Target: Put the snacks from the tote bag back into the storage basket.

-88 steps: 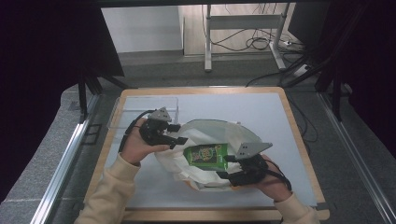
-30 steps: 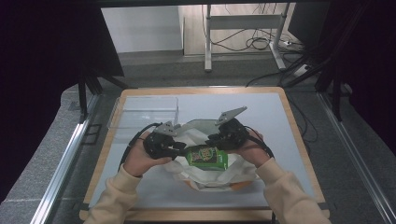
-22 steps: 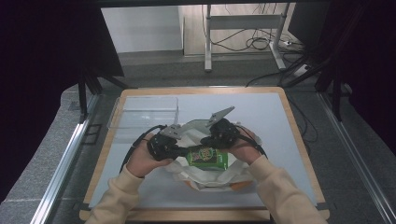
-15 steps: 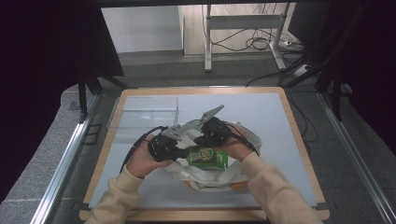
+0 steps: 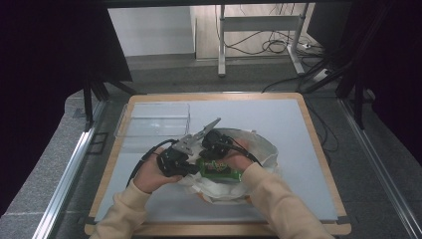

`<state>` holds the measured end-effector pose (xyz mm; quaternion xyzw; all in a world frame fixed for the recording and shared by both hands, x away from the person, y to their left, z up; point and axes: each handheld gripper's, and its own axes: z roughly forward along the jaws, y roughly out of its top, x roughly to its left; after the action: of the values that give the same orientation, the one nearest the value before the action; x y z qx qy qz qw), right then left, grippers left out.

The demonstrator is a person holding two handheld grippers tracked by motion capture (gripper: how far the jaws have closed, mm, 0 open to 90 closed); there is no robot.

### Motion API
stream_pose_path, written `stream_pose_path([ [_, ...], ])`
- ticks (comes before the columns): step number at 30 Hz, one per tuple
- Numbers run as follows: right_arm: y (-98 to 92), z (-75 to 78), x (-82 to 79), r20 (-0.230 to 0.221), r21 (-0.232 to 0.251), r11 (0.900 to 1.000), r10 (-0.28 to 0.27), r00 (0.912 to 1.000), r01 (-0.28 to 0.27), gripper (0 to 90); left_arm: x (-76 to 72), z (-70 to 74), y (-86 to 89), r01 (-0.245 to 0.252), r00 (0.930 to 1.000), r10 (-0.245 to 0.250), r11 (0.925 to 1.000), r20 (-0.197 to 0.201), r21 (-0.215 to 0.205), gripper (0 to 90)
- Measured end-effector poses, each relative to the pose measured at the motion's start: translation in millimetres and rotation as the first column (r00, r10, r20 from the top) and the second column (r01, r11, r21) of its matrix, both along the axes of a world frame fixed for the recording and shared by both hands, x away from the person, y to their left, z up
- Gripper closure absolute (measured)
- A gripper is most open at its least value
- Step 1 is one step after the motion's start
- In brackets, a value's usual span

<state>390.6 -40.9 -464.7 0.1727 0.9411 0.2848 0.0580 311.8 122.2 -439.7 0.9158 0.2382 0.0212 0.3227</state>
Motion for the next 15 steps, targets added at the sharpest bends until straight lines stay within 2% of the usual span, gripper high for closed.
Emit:
stream_pose_path([
  [5, 2.8, -9.4, 5.5, 0.025, -0.021, 1.000, 0.004, 0.9997, -0.004, 88.4, 1.1, -0.9, 0.3, 0.007, 0.9999, -0.007, 1.0000, -0.008, 0.006, 88.9],
  [7, 3.2, -10.7, 9.0, 0.049, -0.029, 1.000, -0.003, 0.9988, 0.005, 88.6, 1.7, -2.1, 0.5, 0.007, 0.9999, -0.007, 1.0000, -0.014, -0.002, 88.8],
  [15, 0.5, -8.7, 23.7, 0.094, -0.003, 0.998, -0.061, 0.9937, 0.062, 88.9, 2.4, -3.4, 0.8, 0.006, 0.9995, -0.006, 1.0000, -0.032, 0.000, 89.4],
])
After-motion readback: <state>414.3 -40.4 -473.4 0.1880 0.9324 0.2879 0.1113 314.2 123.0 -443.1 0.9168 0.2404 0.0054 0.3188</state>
